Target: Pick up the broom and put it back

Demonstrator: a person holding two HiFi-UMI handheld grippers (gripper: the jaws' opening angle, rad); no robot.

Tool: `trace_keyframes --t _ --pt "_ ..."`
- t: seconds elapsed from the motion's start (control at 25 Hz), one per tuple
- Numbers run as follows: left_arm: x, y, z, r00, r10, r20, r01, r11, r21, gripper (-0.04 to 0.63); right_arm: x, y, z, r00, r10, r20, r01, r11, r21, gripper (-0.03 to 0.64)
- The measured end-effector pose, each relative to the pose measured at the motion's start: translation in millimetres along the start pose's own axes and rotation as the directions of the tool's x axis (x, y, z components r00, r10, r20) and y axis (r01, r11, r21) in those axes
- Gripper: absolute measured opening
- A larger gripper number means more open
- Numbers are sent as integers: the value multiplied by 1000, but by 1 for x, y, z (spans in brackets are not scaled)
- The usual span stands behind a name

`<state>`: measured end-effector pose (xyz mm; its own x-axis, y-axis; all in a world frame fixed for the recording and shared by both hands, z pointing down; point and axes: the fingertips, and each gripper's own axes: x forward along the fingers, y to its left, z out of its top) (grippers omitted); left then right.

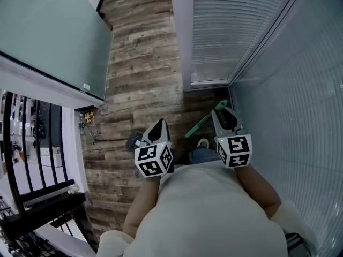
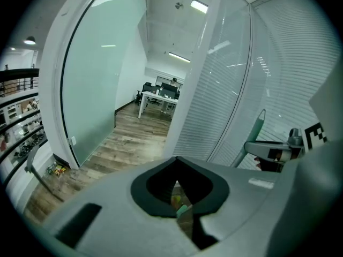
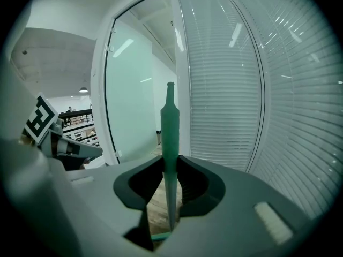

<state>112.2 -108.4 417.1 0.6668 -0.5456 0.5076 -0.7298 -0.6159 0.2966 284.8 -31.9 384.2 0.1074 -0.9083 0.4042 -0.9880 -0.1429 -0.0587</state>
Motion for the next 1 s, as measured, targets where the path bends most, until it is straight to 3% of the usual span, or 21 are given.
trace_keyframes --t 0.64,1.0 --pt "74 -61 -6 999 21 -36 -21 1000 5 8 36 -105 -23 999 -23 -42 23 1000 7 94" --pt "108 -89 -18 995 9 -96 -8 1000 10 8 59 -155 -45 996 -63 -67 65 997 37 94"
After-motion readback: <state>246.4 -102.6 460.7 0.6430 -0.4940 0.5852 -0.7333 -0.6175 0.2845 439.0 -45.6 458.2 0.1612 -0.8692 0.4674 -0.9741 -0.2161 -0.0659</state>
